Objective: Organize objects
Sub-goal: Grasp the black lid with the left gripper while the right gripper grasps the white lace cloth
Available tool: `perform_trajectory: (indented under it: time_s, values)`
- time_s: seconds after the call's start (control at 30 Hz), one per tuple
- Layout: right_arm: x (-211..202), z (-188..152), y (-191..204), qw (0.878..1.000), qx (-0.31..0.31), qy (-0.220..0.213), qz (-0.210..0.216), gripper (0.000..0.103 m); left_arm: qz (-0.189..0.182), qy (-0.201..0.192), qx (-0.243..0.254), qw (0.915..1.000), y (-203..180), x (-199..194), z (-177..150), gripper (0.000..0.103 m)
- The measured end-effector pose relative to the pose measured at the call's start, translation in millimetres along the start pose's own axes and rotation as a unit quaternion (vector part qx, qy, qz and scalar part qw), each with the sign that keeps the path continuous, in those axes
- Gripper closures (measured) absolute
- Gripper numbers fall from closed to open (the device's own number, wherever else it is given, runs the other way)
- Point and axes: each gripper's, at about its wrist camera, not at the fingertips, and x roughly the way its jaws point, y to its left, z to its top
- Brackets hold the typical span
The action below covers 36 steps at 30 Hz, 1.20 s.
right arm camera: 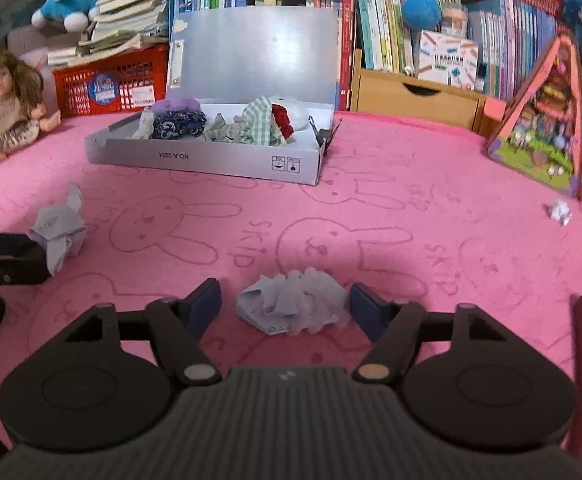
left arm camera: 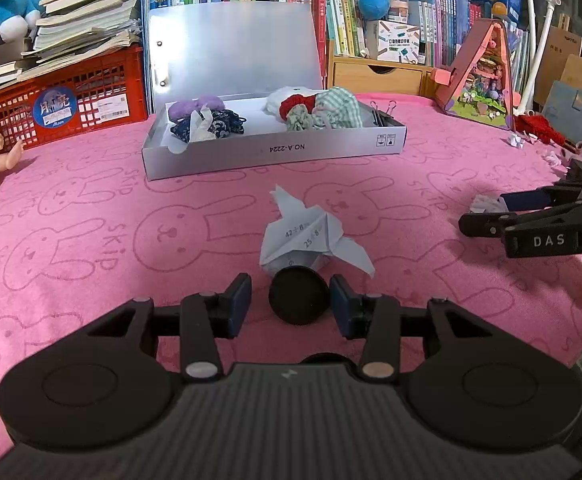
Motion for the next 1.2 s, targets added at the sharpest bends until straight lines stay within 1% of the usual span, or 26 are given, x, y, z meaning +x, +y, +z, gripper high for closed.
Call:
perform_trajectory:
  time_s: [0.03, 0.07, 0.1, 0.13, 0.17, 0.23, 0.27, 0.3, 0.5, 0.9, 1.0, 1.2]
  values:
    - [-0.2, -0.8, -1.0, 1.000, 0.006, -0.002, 0.003, 0.028, 0.000, 0.000, 0.000, 1.0000, 0.0, 0.2, 0.2, 0.054]
    - [-0.6, -2.0, -0.9, 1.000, 0.008, -0.005, 0.004, 0.032, 0.000, 0.000, -0.001, 1.0000, 0.0, 0.3, 0.2, 0.054]
    - [-1.1, -2.5, -0.3, 1.000, 0.007, -0.007, 0.004, 0.037, 0.001, 0.000, -0.001, 1.0000, -0.3, 0.4, 0.4, 0.054]
    - [-1.7, -2.9, 0.6, 1.000, 0.007, -0.009, 0.004, 0.039, 0.001, 0.000, -0.001, 1.0000, -0.5, 0.8, 0.7, 0.054]
    - [-2.4, -3.4, 1.7, 1.000, 0.009, -0.012, 0.005, 0.044, 0.002, 0.000, -0.002, 1.0000, -0.5, 1.0, 0.7, 0.054]
    - [-3.0, -4.0, 2.6, 1.000, 0.012, -0.015, 0.005, 0.044, 0.002, -0.001, -0.007, 1.0000, -0.1, 1.0, 0.9, 0.055]
    - [-3.4, -4.6, 3.2, 1.000, 0.013, -0.017, 0.003, 0.045, 0.004, -0.001, -0.009, 1.0000, 0.3, 0.7, 0.9, 0.062]
    - [-3.8, -5.1, 3.6, 1.000, 0.013, -0.019, 0.002, 0.045, 0.007, -0.002, -0.009, 0.9999, 0.5, 0.5, 1.2, 0.066]
    - [-8.6, -5.5, 4.7, 0.999, 0.024, -0.026, 0.004, 0.045, 0.002, -0.003, -0.011, 0.9999, 0.9, -3.2, 2.1, 0.065]
    - [-14.2, -3.2, 14.2, 0.999, 0.033, -0.040, 0.011, 0.045, -0.006, -0.025, -0.017, 0.9995, -2.5, -17.2, 12.9, 0.065]
    - [-14.7, -2.9, 14.4, 0.998, 0.042, -0.044, 0.009, 0.045, -0.008, -0.029, -0.022, 0.9993, -1.8, -19.3, 15.5, 0.065]
    - [-14.1, 0.0, 11.1, 0.996, 0.071, -0.047, 0.020, 0.045, -0.009, -0.041, -0.025, 0.9988, -3.5, -20.7, 22.9, 0.065]
